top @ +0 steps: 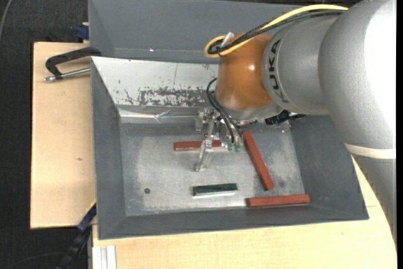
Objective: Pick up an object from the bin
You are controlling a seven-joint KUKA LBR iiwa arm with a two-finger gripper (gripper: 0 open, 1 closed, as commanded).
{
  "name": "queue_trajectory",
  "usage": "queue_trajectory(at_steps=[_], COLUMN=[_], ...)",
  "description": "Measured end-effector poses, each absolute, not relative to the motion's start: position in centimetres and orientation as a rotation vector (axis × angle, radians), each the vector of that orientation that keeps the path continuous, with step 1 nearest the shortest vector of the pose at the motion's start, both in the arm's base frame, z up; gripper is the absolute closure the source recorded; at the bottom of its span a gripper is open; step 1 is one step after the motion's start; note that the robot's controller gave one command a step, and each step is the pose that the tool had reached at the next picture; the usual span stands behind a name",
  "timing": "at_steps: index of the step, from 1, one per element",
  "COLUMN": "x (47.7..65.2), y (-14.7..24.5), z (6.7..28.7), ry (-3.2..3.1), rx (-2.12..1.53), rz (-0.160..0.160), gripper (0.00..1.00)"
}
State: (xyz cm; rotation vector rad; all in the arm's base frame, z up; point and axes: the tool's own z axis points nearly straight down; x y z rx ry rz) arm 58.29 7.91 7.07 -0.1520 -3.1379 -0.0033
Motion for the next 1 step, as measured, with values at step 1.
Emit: queue_trajectory(at_steps=[1], x=[58.39], y=[7.99], z=[7.17], ry=[-3.141], rx=[-0.151], rz=[-0.003], gripper=[0.0])
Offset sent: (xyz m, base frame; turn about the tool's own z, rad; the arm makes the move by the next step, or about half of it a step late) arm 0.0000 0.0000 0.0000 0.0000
